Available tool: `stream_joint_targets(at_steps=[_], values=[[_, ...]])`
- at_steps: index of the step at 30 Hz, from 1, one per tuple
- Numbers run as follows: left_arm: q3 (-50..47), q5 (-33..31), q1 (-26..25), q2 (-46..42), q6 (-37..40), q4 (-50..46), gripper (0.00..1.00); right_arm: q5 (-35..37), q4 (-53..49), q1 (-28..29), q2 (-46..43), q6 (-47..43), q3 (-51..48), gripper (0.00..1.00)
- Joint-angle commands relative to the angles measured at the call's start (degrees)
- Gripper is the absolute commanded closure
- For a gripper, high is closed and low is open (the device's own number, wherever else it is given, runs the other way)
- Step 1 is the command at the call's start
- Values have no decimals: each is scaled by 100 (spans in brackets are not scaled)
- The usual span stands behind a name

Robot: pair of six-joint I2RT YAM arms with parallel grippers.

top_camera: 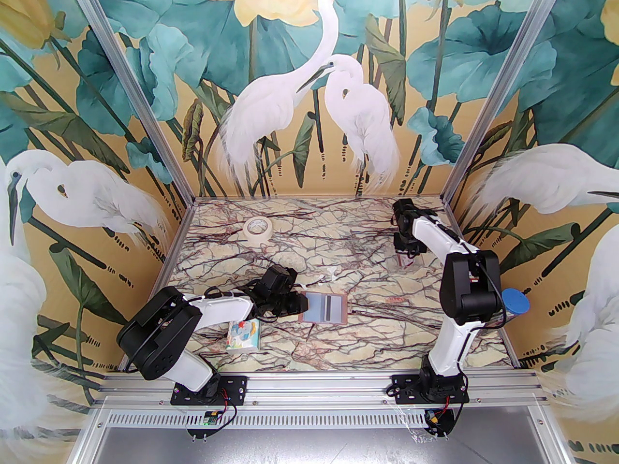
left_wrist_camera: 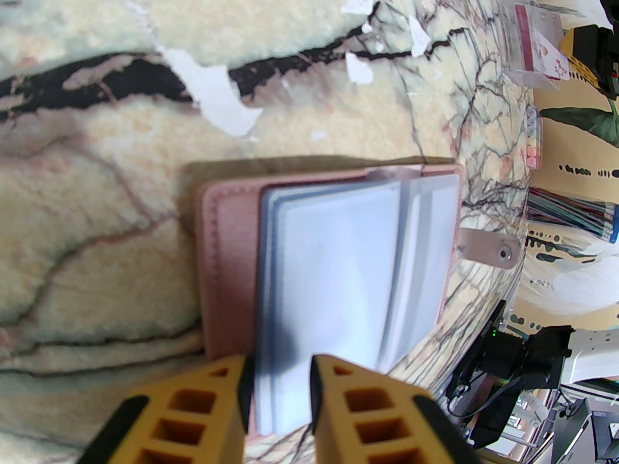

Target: Put the credit cards into the card holder

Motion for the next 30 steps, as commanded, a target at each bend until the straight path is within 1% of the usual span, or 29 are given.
stream_joint_targets(at_steps=[1,4,14,20,26,30], values=[[-125,-253,23,108,77,-438,72,-23,-36,-26,-160,41,104,89],[-136,-253,30,101,77,-445,73,-65,-23,-27,-183,41,95,93],[-154,-258,28,77,60,-430,73,-299,28,-21,-390,68,19,100],[-169,-260,26,45,38,-421,73,-548,1,-22,-615,137,-88,100],[-220,-256,23,-95,16,-394,73,-886,56,-22,-1217,205,-353,100],[-237,-184,25,-364,7,-403,72,-1532,289,-16,-1875,208,-682,100]])
